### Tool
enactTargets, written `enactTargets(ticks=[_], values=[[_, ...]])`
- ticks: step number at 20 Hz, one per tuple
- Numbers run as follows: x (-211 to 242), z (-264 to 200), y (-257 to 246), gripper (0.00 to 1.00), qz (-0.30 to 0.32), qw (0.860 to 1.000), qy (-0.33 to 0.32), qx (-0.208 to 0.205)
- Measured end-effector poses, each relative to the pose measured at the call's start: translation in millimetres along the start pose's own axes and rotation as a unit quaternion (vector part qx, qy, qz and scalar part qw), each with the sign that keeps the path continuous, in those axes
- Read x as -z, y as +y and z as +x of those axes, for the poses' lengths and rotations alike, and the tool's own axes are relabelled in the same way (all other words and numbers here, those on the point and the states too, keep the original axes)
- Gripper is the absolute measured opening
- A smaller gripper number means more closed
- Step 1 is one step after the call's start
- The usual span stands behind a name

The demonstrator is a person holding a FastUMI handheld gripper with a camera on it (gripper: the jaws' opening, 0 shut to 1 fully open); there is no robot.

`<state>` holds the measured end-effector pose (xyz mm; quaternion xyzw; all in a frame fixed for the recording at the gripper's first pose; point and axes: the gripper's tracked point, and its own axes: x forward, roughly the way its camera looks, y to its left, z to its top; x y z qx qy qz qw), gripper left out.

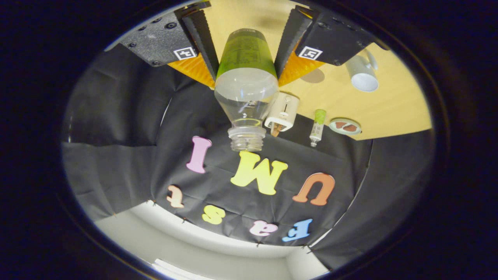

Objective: Take the bottle from table, then pour the juice into the cup, finally place the bottle on the coaster

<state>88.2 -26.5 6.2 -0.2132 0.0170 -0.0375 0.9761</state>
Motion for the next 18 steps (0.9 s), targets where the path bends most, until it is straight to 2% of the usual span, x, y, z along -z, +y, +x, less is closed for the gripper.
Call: enactTargets(ticks=[4,7,13,18], values=[[-10,1,6,0.81,-0.073,0.997,-0.001,0.026],[-15,7,7,0.81,-0.136,0.989,-0.001,0.059],[-28,11,30,0.81,-0.269,0.957,-0.021,0.106],[-33,14,62,0.81,-0.335,0.935,-0.034,0.108]])
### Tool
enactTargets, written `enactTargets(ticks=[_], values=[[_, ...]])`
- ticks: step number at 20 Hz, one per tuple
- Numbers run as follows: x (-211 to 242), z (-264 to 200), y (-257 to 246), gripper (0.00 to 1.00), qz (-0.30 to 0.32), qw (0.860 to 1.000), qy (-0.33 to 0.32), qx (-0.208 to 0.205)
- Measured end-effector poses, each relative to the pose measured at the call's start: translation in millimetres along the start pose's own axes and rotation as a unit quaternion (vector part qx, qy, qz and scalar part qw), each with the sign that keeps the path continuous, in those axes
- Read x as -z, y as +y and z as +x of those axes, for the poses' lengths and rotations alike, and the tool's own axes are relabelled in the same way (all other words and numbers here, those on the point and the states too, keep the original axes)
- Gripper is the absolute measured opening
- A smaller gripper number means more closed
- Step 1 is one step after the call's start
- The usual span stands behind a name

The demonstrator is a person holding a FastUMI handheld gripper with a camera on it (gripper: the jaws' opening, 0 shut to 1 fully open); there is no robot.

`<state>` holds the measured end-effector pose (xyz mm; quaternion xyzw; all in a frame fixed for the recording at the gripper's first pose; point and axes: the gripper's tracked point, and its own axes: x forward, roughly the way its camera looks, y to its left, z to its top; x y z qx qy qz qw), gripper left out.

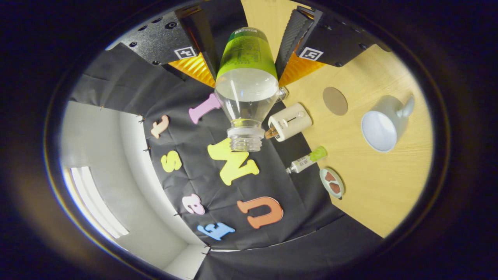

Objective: Take the bottle from table, then pour the juice into the cup, finally place the bottle on the coaster

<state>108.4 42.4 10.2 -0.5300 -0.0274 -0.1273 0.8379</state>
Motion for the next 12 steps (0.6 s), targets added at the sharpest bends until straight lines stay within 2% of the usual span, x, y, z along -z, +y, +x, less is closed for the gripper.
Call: enactTargets(ticks=[6,12], values=[[-13.3,-2.5,3.1,0.81,-0.089,0.996,-0.017,0.022],[-13.8,-2.4,3.9,0.81,-0.143,0.989,-0.020,0.034]])
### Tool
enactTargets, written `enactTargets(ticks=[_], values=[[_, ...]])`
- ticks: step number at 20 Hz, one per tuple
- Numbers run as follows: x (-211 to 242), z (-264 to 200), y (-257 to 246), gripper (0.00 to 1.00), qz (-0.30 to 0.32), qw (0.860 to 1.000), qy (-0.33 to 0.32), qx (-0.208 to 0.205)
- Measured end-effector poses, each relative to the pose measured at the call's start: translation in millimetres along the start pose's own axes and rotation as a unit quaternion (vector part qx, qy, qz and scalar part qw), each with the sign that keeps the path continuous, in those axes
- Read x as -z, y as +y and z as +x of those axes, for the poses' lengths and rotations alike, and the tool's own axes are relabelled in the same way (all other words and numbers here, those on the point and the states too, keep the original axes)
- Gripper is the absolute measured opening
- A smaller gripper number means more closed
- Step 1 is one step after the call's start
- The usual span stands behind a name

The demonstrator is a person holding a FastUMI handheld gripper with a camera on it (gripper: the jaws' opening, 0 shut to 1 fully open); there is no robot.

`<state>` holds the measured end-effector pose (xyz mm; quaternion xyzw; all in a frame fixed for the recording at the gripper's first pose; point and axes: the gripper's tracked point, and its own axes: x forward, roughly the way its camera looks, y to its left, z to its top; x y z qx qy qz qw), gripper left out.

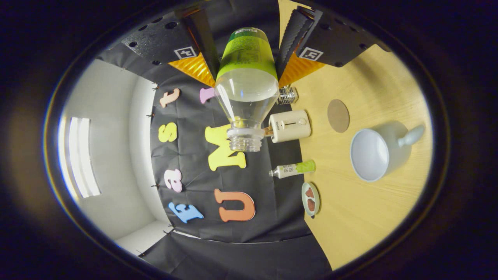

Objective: Take the bottle from table, then pour the juice into the cup, finally place the bottle on the coaster

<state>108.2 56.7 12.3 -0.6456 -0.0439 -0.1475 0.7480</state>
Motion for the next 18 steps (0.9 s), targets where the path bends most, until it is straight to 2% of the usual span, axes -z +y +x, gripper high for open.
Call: enactTargets(ticks=[8,18], values=[[-11,8,1,0.81,-0.077,0.997,-0.024,0.009],[-27,8,-7,0.81,-0.152,0.986,-0.034,0.051]])
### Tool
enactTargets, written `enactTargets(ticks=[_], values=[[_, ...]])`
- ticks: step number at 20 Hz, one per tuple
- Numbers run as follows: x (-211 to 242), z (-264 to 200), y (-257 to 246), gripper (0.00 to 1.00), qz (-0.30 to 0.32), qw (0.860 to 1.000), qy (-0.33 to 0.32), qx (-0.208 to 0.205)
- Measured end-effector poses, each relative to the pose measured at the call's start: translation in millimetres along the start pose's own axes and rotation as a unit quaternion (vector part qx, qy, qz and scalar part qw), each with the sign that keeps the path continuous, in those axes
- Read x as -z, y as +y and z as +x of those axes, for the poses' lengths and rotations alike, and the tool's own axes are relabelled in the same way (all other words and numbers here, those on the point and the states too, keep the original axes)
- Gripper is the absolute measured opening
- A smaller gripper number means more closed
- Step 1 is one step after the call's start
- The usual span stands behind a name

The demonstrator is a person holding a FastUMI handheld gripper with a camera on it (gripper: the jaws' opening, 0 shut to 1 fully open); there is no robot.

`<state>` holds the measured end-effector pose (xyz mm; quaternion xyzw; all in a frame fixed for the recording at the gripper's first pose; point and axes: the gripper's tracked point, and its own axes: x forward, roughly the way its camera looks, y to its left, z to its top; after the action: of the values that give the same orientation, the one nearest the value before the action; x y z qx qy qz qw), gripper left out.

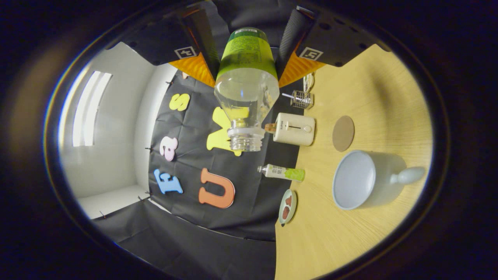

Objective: Take the bottle from table, then pour the juice into the cup, finally place the bottle on the coaster

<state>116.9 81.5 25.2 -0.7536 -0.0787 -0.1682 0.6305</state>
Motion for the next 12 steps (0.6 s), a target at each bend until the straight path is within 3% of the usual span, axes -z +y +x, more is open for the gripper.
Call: enactTargets(ticks=[12], values=[[-3.4,0.2,-3.2,0.81,-0.044,0.999,0.008,0.026]])
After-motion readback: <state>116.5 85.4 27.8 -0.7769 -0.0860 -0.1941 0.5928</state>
